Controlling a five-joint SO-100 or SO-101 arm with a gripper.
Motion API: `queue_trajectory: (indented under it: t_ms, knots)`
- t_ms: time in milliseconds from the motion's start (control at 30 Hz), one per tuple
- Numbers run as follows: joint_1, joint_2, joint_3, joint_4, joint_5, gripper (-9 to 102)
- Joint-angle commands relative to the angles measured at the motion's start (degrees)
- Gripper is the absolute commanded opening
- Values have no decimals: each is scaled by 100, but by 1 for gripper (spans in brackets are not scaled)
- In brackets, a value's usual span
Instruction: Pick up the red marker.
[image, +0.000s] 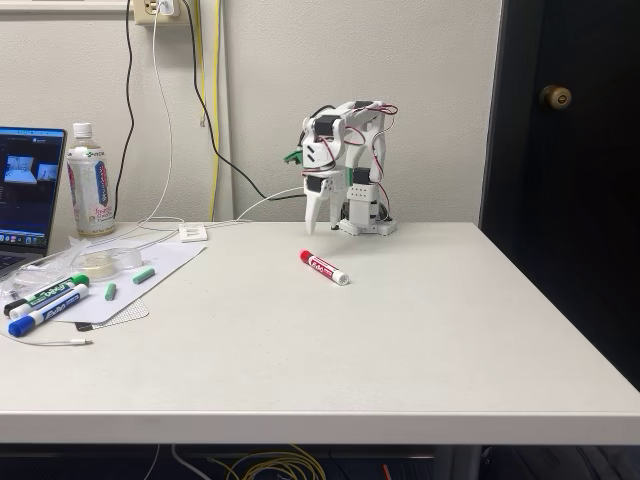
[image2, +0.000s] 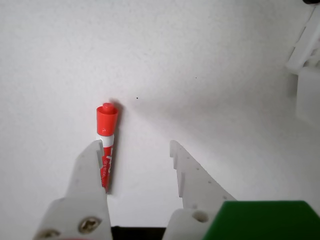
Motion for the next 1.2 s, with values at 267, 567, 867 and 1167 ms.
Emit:
queue_trajectory:
  t_ms: [267, 567, 867, 1167]
  knots:
    - [264, -35, 325, -290, -149, 34]
    - [369, 132, 492, -255, -211, 32]
    - [-35, 677, 949, -536, 308, 30]
    - [-308, 88, 343, -413, 694, 29]
